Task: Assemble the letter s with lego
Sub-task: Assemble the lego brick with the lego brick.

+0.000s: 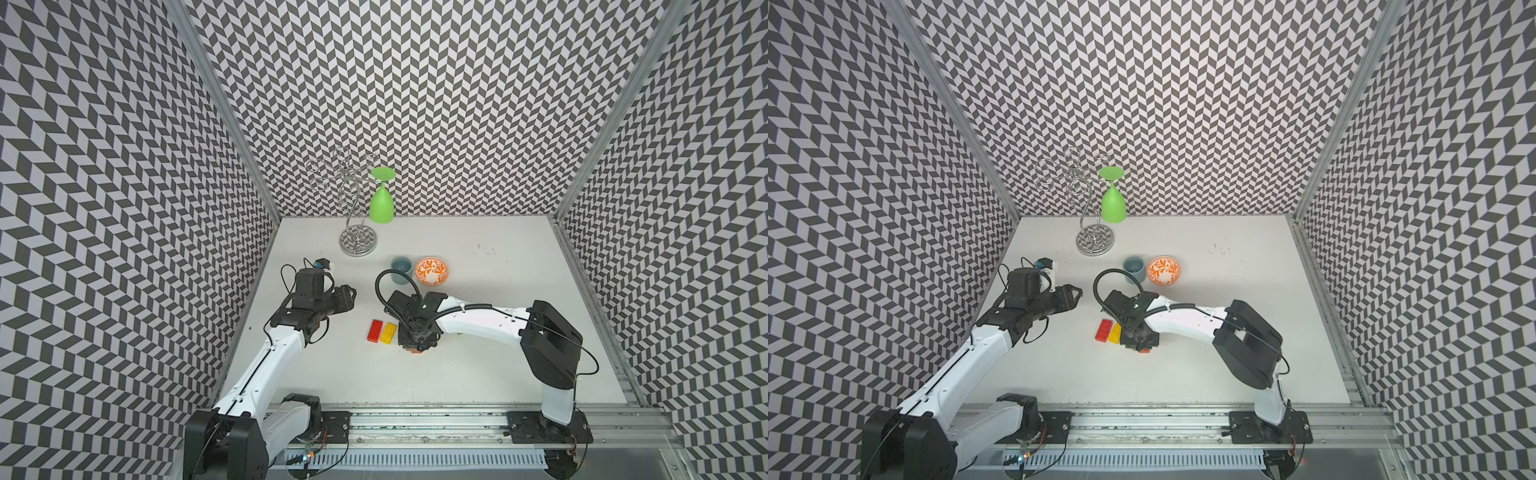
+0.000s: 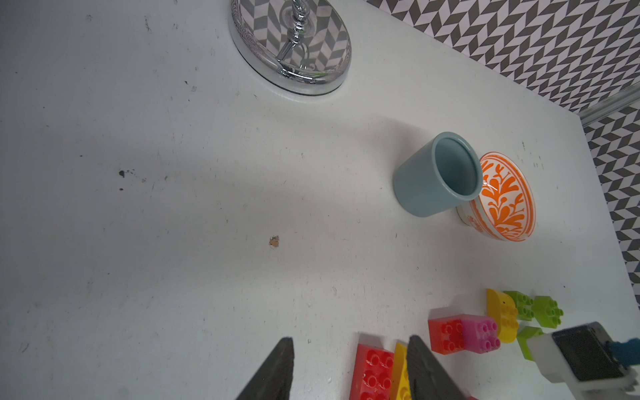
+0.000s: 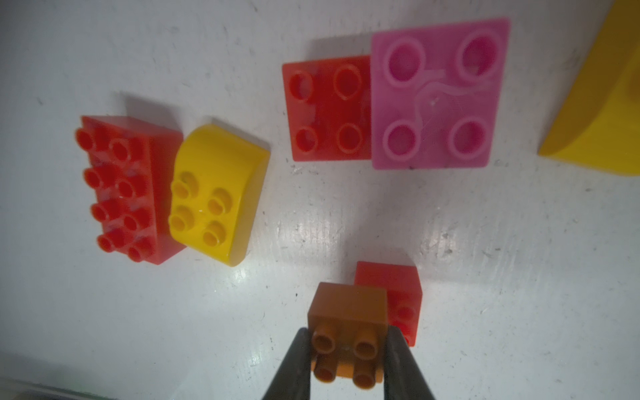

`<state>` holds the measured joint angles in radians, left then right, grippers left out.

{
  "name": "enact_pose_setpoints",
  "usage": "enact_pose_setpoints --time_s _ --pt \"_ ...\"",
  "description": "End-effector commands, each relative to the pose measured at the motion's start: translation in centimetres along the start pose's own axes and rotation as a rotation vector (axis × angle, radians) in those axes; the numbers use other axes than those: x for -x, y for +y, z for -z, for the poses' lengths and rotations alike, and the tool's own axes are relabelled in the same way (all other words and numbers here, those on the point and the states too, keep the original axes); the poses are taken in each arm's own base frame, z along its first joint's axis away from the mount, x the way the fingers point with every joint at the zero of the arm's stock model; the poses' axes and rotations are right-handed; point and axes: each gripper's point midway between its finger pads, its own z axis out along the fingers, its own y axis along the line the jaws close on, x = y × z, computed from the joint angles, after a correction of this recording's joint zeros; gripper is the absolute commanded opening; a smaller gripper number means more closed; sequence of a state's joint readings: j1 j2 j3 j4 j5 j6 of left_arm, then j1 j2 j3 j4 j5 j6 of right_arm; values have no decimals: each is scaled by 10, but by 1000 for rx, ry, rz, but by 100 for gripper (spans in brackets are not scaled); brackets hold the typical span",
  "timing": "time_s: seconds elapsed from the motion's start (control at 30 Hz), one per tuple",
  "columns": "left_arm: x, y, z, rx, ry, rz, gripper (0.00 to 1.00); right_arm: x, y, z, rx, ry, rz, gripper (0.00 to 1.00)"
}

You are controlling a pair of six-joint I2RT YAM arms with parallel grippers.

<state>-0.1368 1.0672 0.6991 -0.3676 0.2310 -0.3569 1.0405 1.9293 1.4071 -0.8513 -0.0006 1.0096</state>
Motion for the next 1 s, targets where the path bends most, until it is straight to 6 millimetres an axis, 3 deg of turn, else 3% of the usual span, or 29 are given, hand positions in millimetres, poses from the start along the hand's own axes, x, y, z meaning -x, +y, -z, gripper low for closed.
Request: enact_pose_setpoints --time_s 0.0,0.47,0.6,0.77,0.9,0.97 --pt "1 -1 0 -10 -8 -5 54 -21 -24 -29 -102 75 19 0" --pt "1 -2 -1 -17 -7 -5 54 6 5 1 0 5 38 55" --pt "1 -2 -1 -18 -7 -6 54 14 15 18 56 -48 67 76" --pt "1 -1 -2 -17 -1 -3 54 30 23 70 130 -212 225 89" --pt "1 -2 -2 -21 0 -3 54 55 12 134 126 -515 442 86" --pt "1 -2 -3 -21 1 -2 54 64 6 156 127 -674 582 83"
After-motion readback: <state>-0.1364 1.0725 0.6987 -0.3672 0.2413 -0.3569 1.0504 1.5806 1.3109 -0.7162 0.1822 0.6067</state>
